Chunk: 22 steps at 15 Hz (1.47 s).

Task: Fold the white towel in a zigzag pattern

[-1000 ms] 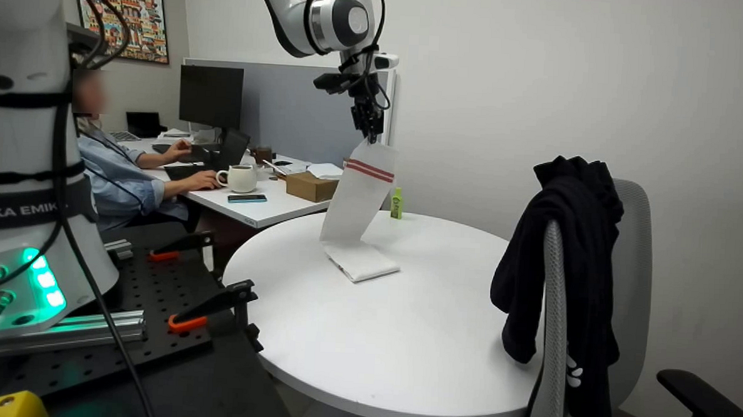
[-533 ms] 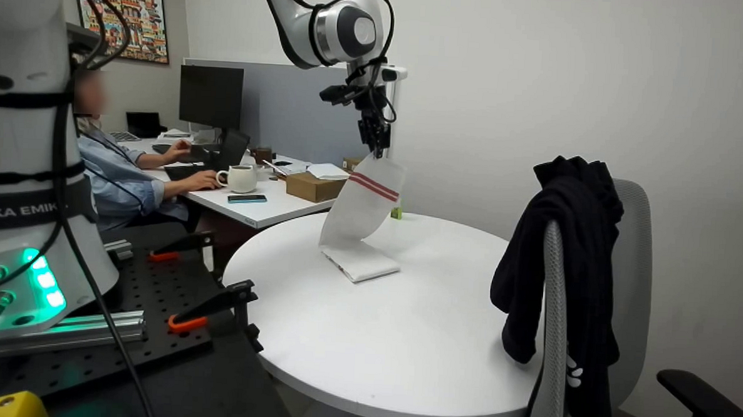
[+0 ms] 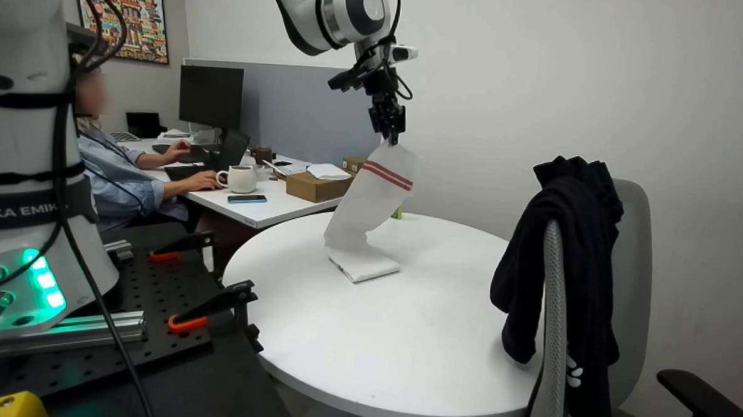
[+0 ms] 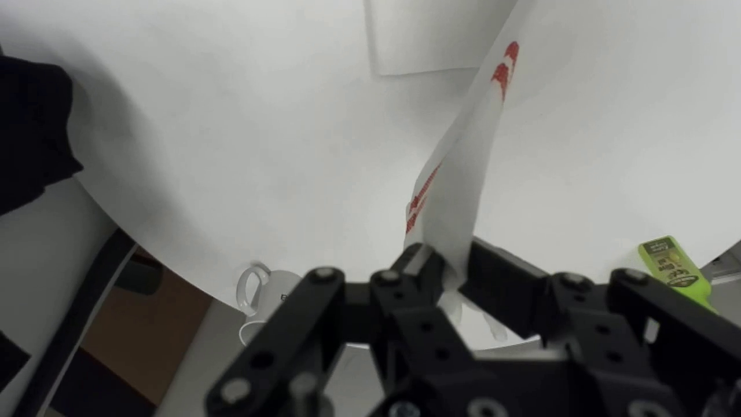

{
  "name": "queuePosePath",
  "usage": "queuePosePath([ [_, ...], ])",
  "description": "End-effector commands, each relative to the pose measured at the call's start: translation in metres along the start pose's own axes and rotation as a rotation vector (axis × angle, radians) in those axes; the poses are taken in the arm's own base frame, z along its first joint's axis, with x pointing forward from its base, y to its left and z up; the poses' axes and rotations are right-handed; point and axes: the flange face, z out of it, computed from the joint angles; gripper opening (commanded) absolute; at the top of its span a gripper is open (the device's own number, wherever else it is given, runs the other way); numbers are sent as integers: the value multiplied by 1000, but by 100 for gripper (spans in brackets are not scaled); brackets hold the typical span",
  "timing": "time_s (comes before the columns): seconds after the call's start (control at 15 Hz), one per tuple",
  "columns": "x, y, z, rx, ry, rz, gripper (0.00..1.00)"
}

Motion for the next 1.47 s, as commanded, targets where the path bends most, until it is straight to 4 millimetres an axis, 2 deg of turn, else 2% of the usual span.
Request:
queuePosePath([
  [0.0, -4, 8, -15, -48, 6, -8, 3],
  [0.4, -10, 25, -15, -136, -9, -29, 3],
  [0.73, -7, 33, -7, -252, -30, -137, 3],
  [1.0, -6, 19, 3, -329, -48, -257, 3],
  [1.4, 2, -23, 22, -382, -82, -499, 3],
])
